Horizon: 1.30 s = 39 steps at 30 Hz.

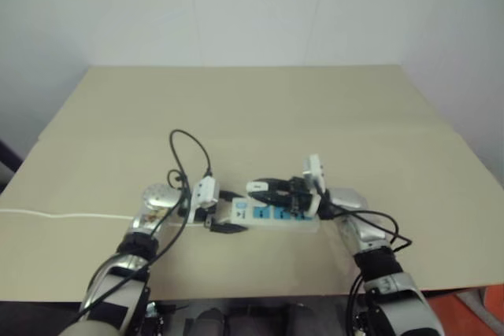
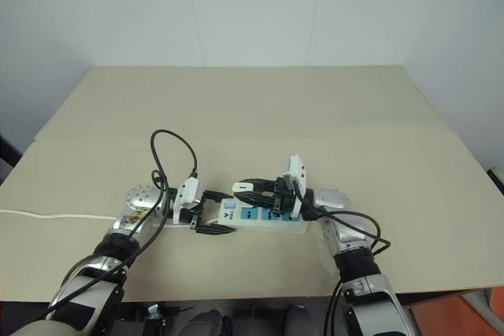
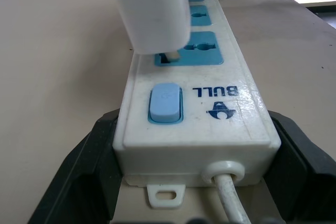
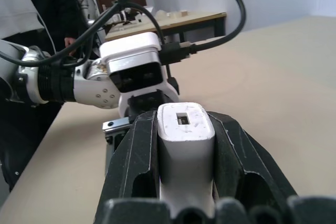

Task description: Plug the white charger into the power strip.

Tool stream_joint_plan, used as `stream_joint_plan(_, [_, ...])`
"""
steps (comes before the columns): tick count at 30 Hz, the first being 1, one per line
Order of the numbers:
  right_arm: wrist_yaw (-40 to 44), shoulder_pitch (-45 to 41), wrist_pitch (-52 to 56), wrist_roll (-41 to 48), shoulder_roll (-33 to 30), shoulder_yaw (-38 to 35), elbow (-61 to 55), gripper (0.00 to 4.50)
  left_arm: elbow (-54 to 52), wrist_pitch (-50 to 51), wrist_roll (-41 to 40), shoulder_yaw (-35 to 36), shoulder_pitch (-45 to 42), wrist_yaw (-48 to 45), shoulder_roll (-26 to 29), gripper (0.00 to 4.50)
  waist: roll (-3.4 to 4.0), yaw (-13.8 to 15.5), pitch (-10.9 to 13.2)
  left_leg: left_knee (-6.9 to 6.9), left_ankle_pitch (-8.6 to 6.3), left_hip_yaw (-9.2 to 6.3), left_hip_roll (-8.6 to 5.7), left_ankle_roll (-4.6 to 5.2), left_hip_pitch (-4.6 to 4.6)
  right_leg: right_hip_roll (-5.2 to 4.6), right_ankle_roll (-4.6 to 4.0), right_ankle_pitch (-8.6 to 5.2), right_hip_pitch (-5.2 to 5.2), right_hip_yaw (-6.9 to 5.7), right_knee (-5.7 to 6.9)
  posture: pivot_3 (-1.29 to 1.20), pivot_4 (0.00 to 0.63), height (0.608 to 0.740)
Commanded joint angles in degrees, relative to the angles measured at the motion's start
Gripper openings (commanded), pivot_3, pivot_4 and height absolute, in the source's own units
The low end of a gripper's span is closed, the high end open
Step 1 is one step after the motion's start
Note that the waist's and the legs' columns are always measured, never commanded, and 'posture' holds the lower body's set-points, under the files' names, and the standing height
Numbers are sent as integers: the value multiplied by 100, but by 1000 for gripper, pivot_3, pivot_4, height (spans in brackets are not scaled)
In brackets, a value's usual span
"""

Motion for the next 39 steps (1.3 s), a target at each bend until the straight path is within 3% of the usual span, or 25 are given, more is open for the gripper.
stream_joint_plan(1, [38, -64, -144, -5, -80, -136, 37, 1116, -6, -35, 41, -46, -67, -29, 74, 3293, 0, -1, 0, 0, 0, 0, 0, 0, 0, 0, 0, 0, 0, 0, 0, 0, 150, 740])
stream_joint_plan(14, [85, 177, -596, -235, -26, 16, 188, 1116, 43, -40, 12, -56, -116, -44, 38, 3293, 0, 2, 0, -1, 0, 1, 0, 0, 1, 0, 0, 0, 1, 1, 0, 0, 150, 740])
stream_joint_plan(27, [639, 109, -1410, -441, -346, 68, 971, 1116, -88, 102, -33, -56, -75, -98, 102, 3293, 0, 11, 0, -2, 0, 2, 0, 0, 4, 0, 0, 0, 5, 1, -2, 0, 150, 740])
stream_joint_plan(39, [472, 42, -1803, -782, -244, 348, 1549, 1116, -126, 114, -35, -65, -62, -87, 95, 3293, 2, 5, -2, -4, 0, 3, 0, 0, 24, 1, 0, 0, 16, 7, -8, 0, 150, 740])
